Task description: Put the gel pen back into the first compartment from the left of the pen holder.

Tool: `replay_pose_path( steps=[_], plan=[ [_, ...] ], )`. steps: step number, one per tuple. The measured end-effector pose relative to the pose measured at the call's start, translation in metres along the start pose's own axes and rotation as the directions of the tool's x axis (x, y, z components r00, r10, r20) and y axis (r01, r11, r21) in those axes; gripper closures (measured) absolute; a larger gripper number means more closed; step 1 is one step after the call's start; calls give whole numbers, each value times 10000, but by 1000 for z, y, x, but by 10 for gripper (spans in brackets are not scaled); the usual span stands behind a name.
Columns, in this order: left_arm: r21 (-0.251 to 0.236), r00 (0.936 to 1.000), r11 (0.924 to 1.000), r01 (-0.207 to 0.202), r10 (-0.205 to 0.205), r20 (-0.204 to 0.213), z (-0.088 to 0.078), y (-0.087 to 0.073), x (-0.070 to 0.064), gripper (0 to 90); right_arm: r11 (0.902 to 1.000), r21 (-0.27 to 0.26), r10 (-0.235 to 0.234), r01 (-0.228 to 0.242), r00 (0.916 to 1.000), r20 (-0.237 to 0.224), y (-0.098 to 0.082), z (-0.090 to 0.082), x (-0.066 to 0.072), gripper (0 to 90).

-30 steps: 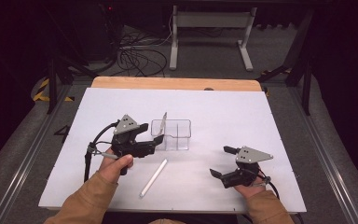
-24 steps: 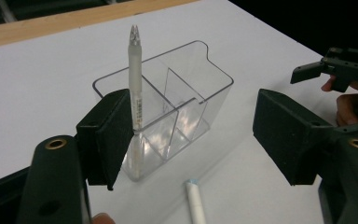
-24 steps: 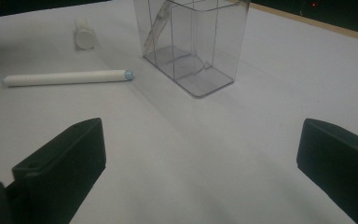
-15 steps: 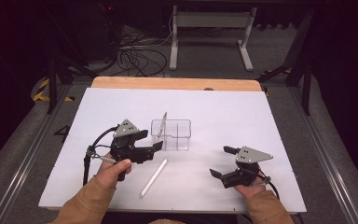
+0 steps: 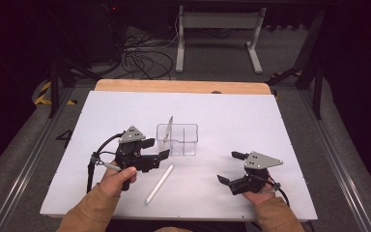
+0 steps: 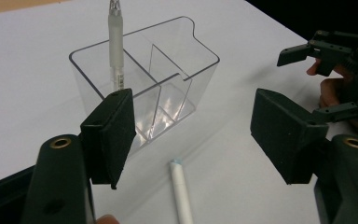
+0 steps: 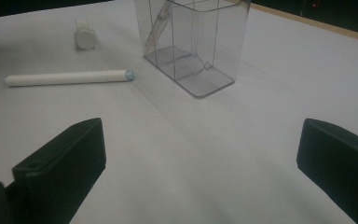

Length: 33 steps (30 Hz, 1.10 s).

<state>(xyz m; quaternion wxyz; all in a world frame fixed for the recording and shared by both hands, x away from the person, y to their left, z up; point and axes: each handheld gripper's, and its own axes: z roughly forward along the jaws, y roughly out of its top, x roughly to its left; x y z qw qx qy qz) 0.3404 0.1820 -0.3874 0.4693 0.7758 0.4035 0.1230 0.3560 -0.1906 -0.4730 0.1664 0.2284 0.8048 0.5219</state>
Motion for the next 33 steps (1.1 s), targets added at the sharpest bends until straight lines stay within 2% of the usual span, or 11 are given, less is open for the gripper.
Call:
replay_pose_path(
  steps=[9,12,19,26,33],
  plan=[
    [529,9993,9983,263,-276,244,4,-5,-3,340,10000,0,4,-4,10000,-21,0,0,0,17],
    [815,9989,9960,375,-396,238,6,-7,-4,344,10000,0,6,-6,10000,-13,0,0,0,17],
    [1130,9986,9924,491,-509,130,11,-15,-4,356,10000,1,10,-10,10000,-28,0,0,0,17],
    [1617,9973,9845,682,-719,176,18,-25,-4,357,10000,12,8,-8,10000,-35,0,0,0,17],
    [2151,9946,9725,892,-986,335,25,-33,-5,358,10000,2,22,-22,10000,-53,0,0,0,17]
  ],
)
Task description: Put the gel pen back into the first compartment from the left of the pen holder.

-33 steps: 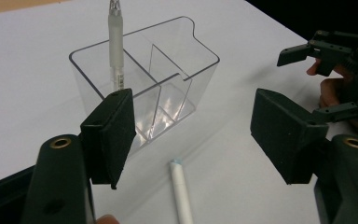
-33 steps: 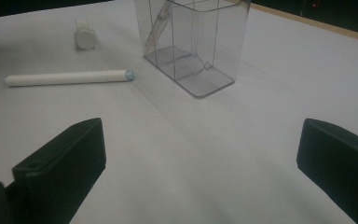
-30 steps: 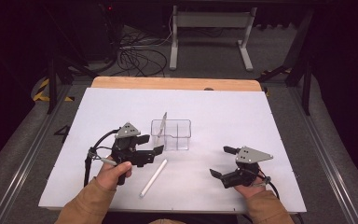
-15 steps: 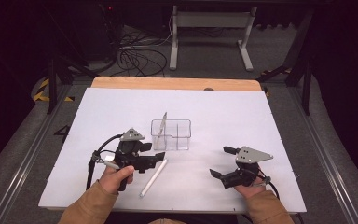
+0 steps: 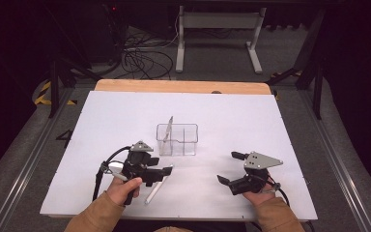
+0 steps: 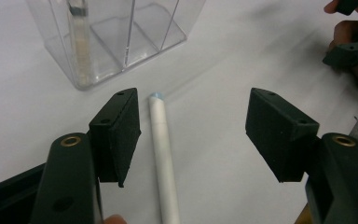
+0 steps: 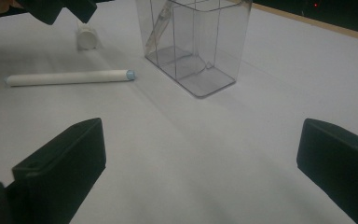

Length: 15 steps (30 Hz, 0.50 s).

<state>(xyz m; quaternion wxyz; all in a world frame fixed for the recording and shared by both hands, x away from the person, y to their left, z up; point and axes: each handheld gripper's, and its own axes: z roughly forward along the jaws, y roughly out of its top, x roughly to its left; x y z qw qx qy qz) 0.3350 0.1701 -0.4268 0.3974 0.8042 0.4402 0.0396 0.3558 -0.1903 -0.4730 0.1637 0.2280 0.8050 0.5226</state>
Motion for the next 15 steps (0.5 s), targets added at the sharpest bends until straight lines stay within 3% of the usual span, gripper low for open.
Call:
replay_pose_path(
  steps=[15],
  plan=[
    [742,9989,9962,457,-461,43,17,-6,3,370,10000,8,-21,21,10000,-3,0,0,0,17]
  ],
)
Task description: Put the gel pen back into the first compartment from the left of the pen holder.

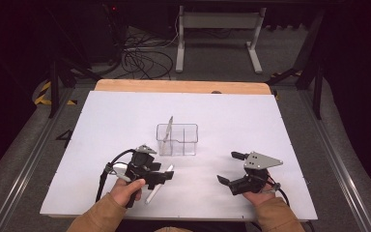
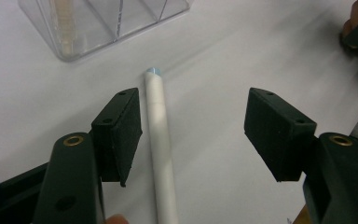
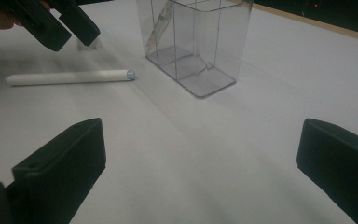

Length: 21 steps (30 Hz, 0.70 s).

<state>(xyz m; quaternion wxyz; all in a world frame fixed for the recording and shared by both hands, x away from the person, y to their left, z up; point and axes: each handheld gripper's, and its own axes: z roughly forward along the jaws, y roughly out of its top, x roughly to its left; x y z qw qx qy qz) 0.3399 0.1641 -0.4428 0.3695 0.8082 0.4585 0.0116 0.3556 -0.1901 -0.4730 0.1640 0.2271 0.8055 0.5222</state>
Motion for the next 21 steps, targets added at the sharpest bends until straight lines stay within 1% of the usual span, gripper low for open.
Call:
replay_pose_path(
  steps=[1,3,7,9,12,15,17,21],
  plan=[
    [92,10000,10000,-16,16,10,1,0,1,370,10000,3,-3,3,10000,2,0,0,0,17],
    [263,9999,9996,54,-51,-113,3,-1,2,372,10000,-1,-3,3,10000,4,0,0,0,17],
    [463,9996,9989,122,-111,-251,9,-2,1,382,10000,0,-11,11,10000,1,0,0,0,17],
    [594,9993,9982,-16,38,-373,10,-2,0,390,10000,2,-13,13,10000,-1,0,0,0,17],
    [704,9984,9975,-94,133,-545,13,-3,-2,393,10000,1,-19,19,10000,-1,0,0,0,17],
    [787,9983,9968,-122,166,-552,14,-3,-3,396,10000,5,-39,39,10000,5,0,0,0,17],
    [780,9976,9968,-164,216,-653,14,-3,-3,399,10000,-5,-25,25,10000,-4,0,0,0,17],
    [775,9965,9970,-85,149,-820,15,-3,-3,433,10000,-1,-29,29,10000,-4,0,0,0,17]
  ],
)
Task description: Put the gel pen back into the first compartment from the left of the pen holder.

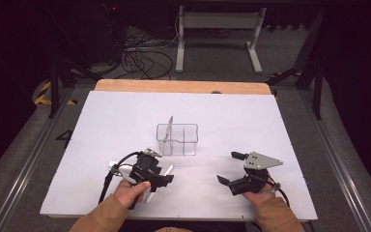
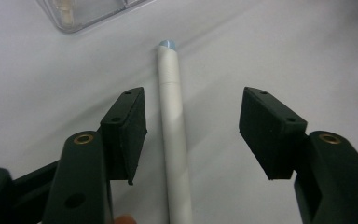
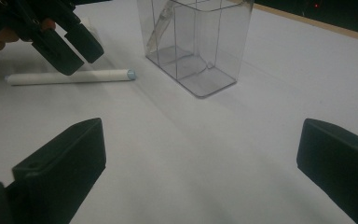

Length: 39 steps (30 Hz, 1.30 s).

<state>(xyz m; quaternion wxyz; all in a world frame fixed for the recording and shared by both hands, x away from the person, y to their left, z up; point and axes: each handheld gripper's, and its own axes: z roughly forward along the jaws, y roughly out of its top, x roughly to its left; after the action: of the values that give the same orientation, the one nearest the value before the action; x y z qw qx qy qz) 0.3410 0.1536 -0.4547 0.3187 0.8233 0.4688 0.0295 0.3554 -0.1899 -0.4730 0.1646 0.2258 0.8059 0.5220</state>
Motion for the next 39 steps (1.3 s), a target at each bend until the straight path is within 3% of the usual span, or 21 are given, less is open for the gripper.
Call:
replay_pose_path(
  steps=[12,21,39],
  plan=[
    [229,9976,9997,52,-36,-687,7,2,-3,636,10000,14,-21,21,10000,8,0,0,0,17],
    [505,9956,9986,140,-93,-933,12,2,-4,743,10000,17,-14,14,10000,0,0,0,0,17],
    [649,9856,9968,-470,569,-1591,15,0,-13,776,10000,33,18,-18,10000,-23,0,1,0,17]
  ],
)
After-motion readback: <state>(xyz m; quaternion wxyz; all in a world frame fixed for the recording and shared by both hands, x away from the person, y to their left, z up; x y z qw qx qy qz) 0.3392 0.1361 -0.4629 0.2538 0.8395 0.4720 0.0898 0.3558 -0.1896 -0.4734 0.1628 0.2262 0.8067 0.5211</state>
